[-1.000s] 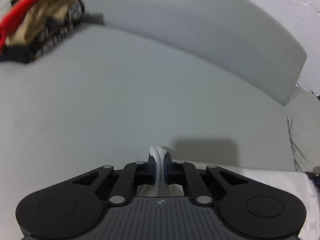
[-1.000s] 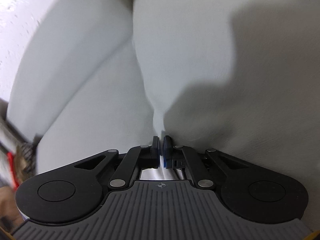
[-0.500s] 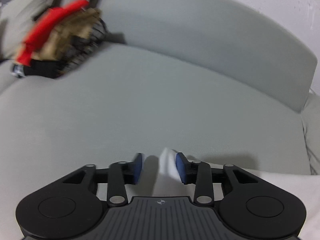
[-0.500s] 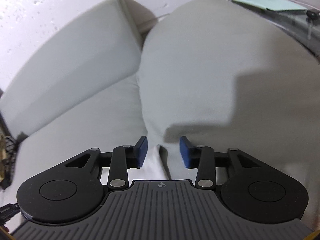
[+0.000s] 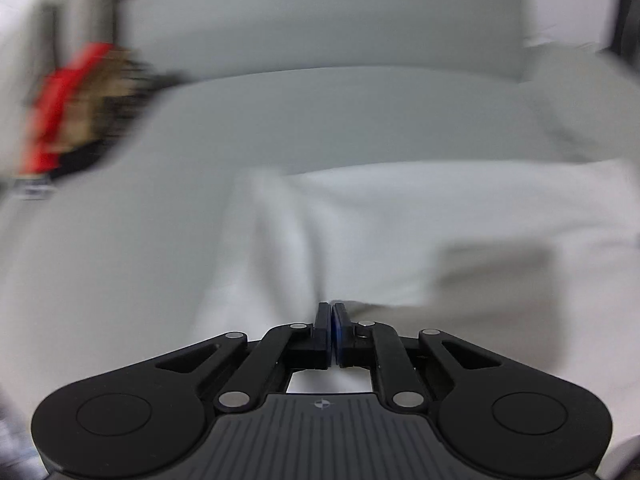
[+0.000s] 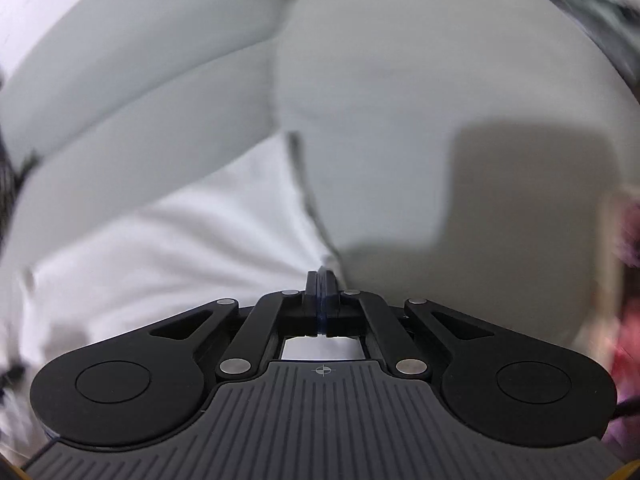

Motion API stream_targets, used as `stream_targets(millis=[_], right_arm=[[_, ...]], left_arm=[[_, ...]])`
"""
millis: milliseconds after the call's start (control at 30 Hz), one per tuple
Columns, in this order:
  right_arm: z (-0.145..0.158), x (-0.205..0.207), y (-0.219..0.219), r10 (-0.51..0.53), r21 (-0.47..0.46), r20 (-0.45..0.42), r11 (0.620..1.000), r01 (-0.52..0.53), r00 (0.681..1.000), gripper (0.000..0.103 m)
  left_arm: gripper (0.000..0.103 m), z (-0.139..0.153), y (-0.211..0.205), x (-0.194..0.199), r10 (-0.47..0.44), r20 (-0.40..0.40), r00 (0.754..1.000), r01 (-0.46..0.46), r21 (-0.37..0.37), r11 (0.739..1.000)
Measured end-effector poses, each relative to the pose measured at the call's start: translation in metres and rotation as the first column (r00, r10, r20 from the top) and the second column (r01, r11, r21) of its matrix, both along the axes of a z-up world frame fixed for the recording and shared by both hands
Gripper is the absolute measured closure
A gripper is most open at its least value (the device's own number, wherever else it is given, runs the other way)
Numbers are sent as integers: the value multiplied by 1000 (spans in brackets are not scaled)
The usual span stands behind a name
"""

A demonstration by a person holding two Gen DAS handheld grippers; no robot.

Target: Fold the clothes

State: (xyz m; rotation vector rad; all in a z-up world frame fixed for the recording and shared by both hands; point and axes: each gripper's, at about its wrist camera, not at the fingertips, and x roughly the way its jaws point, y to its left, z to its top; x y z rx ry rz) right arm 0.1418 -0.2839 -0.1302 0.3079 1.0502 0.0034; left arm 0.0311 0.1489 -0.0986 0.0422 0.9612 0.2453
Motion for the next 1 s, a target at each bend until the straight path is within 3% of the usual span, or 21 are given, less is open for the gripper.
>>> stream_targets(millis=[33,67,133,233,300,400,467,567,667,767,833,900,967,1000], right_arm=[[8,-7,-1,-12,6,-3,1000,13,1000,102],[16,-15,3,-4,-14,3,1000,4,1000,88],[29,-31,21,67,-36,22,997,-66,998,85],[34,-47,22,206,44,12,977,-207,978,74],[31,-64,45,302,64,8,951,-302,953,75],[20,-84,65,361,16,-7,932,-361,933,75],[12,-96,77,396,-18,-19,918,-397,918,75],[7,-100,62,363,0,-31,932,-363,931,75],[-5,-115,48,308,35,-119,951,-306,944,67],[-9,-133,40,272,52,-141,962,-267,952,74],[-8,-143,37,256,61,-126,966,-250,958,65],[-6,-150,35,239,74,-106,970,-232,965,45],[-1,-152,32,220,95,-78,973,-212,972,44],[1,-153,29,209,102,-68,974,-202,975,44]], left_arm=[[93,5,4,-6,22,-2,1000,-22,-22,1000],[92,10,7,-12,43,-3,999,-43,-53,998],[92,20,5,-24,49,19,999,-47,-110,993],[89,27,-12,-33,-6,76,997,21,-209,978],[85,24,-34,-40,-63,93,994,84,-240,967],[84,9,-58,-45,-165,81,983,179,-220,959],[83,4,-58,-51,-170,59,984,179,-225,958],[82,0,-54,-61,-158,22,987,159,-238,958],[81,-3,-51,-71,-148,2,989,144,-242,960],[81,-1,-54,-79,-154,-18,988,146,-220,965],[81,2,-61,-85,-175,-48,983,162,-199,966],[76,5,-69,-92,-194,-78,978,178,-180,968],[62,11,-75,-100,-213,-51,976,199,-197,960],[61,14,-77,-104,-221,-31,975,210,-209,955]])
